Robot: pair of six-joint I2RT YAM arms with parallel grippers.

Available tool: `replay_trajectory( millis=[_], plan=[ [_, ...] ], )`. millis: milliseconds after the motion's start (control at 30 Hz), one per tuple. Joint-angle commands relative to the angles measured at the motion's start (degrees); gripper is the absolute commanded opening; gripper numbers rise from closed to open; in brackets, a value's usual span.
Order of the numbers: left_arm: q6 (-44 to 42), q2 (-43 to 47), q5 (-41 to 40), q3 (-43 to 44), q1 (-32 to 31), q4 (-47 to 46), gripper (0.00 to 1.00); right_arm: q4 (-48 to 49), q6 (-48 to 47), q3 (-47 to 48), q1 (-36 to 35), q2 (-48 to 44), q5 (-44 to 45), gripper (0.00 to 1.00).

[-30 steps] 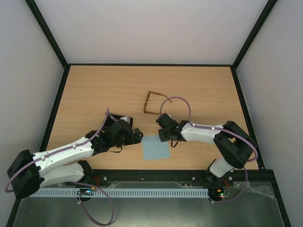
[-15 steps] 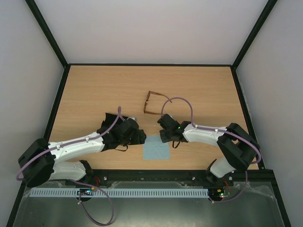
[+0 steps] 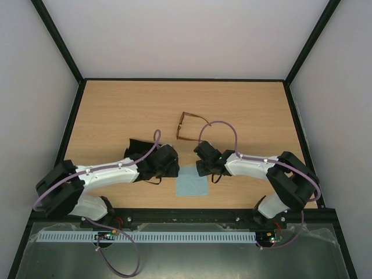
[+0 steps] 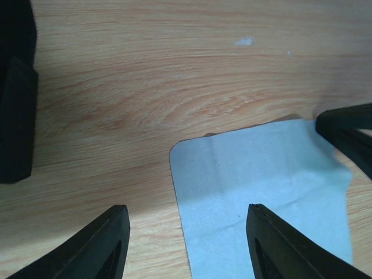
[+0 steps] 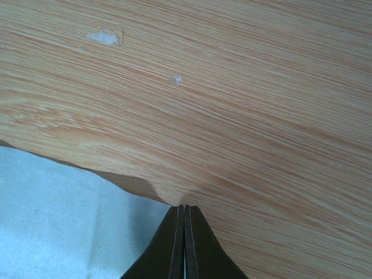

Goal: Organize the sunglasses
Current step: Fold the glasses cleaning cloth at the center of the board.

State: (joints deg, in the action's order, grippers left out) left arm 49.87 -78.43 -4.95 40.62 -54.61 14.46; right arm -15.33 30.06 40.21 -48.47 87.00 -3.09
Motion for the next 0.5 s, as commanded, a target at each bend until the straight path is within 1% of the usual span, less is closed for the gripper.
replay_trajectory(
  millis=[0,300,467],
  plan=[
    [-2.2,-2.7,-1.7,2.5,-0.8,-0.4,0.54,1.8,1.6,-0.9,-0.4,-1.4,-0.6,0.01],
    [-4.1,-5.9,-2.4,2.6,-0.9,-2.3,0.37,2.2,2.0,-1.0,-0.4,-1.7,-0.7,0.01],
    [-4.9,-8.0,-3.8,3.5,-1.2,-1.9,0.35,2.1,2.0,-0.9,-0.3,-2.0,-0.3,0.01]
  ],
)
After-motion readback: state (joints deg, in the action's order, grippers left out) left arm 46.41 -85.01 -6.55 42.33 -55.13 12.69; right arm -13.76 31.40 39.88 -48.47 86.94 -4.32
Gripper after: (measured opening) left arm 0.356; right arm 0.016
